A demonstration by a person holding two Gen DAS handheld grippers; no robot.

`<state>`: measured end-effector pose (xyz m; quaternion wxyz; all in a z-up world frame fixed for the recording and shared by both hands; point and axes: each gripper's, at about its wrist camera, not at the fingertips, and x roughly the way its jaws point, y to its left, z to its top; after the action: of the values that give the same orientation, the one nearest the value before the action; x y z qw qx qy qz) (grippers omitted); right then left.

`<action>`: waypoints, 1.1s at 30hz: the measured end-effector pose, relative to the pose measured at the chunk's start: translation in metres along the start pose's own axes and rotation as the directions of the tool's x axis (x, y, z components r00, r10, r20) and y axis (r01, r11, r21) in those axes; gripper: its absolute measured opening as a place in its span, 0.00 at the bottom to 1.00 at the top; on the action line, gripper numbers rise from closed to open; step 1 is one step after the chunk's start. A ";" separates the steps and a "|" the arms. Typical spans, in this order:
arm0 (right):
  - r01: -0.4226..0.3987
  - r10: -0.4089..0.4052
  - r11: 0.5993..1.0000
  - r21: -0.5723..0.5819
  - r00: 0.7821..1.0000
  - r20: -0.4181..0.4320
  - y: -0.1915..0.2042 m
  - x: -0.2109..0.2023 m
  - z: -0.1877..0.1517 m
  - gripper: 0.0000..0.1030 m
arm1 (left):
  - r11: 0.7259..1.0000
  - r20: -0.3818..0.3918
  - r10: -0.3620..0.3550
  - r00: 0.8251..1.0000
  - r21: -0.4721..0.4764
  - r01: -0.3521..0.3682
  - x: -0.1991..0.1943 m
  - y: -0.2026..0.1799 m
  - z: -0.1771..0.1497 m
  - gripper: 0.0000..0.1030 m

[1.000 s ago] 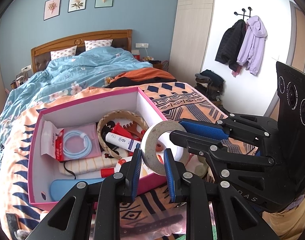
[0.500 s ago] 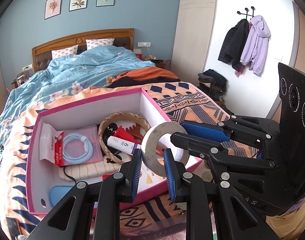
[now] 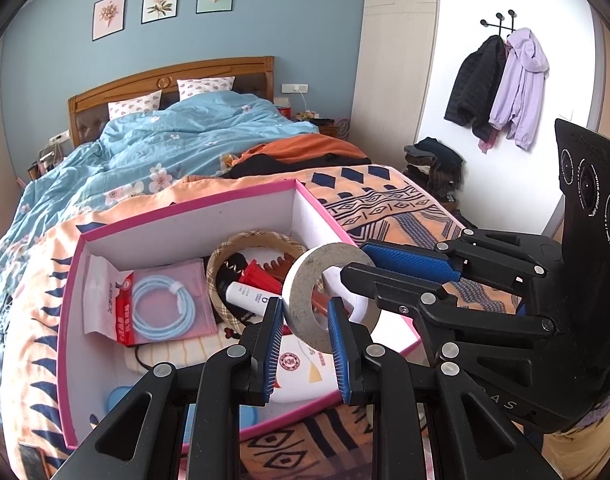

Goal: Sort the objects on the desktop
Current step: 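Lower the tape roll with the right gripper into the pink box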

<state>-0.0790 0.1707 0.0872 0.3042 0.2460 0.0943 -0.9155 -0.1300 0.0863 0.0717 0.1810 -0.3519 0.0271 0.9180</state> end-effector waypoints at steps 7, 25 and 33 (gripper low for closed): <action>-0.002 0.002 1.000 0.001 1.000 -0.012 -0.006 0.010 0.005 0.17 | 1.000 -0.016 -0.005 1.000 0.002 0.005 0.011 0.006 0.008 0.22; -0.003 0.006 1.000 0.031 0.997 -0.075 -0.033 0.050 0.017 0.17 | 0.999 -0.067 -0.034 0.997 -0.045 0.031 0.050 0.025 0.026 0.21; -0.007 0.012 0.999 0.043 0.993 -0.115 -0.042 0.070 0.020 0.17 | 0.996 -0.093 -0.048 0.995 -0.079 0.041 0.065 0.034 0.031 0.21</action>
<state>-0.1610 0.1617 0.0698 0.2973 0.3054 0.0909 -0.9000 -0.2068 0.0802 0.0494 0.1863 -0.4021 -0.0078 0.8964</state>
